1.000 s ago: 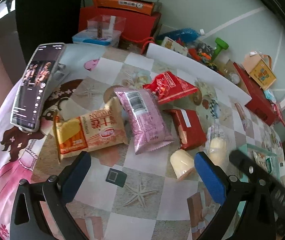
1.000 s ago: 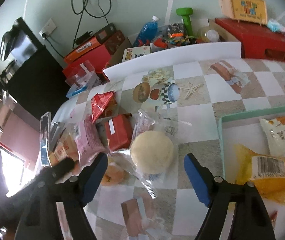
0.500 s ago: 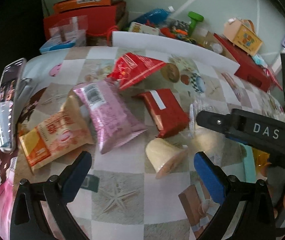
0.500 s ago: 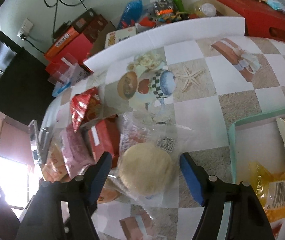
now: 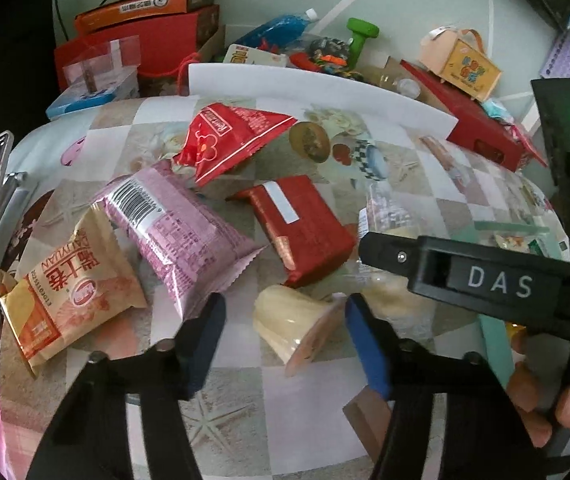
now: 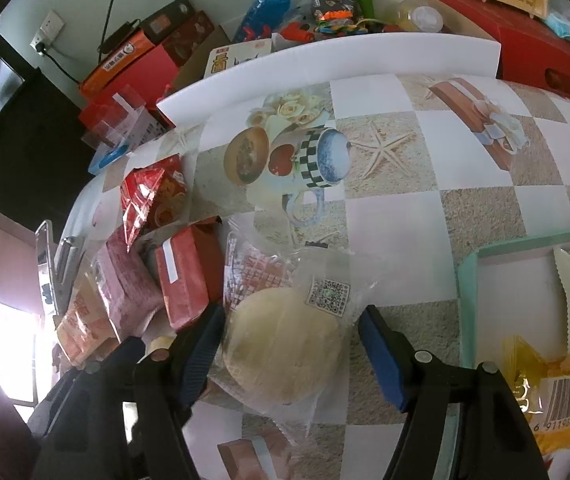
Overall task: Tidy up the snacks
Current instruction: 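Grasp the clear-bagged round bun with the right tool while the left tool grasps the pudding cup, then carry the bun and pudding cup into the tray and open both tools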
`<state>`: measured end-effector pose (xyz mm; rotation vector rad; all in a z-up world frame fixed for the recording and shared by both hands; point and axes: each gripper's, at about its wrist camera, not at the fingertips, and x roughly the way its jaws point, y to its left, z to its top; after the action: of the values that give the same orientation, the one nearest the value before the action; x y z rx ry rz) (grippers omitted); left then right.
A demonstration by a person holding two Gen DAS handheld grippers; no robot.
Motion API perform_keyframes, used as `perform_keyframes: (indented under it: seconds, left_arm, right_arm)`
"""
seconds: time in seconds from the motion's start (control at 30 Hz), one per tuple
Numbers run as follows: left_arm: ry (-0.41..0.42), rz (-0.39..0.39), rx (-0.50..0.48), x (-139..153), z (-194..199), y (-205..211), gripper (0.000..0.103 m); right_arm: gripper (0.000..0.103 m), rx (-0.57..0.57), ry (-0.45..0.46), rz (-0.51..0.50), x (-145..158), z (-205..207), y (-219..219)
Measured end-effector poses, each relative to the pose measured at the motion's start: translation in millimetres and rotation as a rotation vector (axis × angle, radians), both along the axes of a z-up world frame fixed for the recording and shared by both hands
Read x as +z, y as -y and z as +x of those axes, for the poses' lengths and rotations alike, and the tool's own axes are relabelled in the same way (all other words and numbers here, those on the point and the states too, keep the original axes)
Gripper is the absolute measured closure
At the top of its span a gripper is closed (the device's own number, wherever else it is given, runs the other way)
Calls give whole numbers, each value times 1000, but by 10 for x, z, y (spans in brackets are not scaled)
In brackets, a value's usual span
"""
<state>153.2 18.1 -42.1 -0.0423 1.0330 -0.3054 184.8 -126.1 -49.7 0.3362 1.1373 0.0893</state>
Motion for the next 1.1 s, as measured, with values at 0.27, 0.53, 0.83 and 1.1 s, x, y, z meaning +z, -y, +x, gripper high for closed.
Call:
perform_keyframes:
  seconds: [0.27, 0.53, 0.83, 1.1]
  left_arm:
    - [-29, -2, 73, -3, 16, -187, 52]
    - [-44, -22, 97, -17, 21, -279, 52]
    - [-48, -35, 86, -72, 47, -243, 53]
    - [-52, -44, 75, -25, 2, -225, 53]
  right_arm:
    - [39, 7, -7, 3, 2, -62, 70]
    - [40, 34, 5, -21, -12, -290, 55]
    - [43, 42, 29, -55, -1, -580, 14]
    - [46, 23, 54, -47, 24, -797, 32]
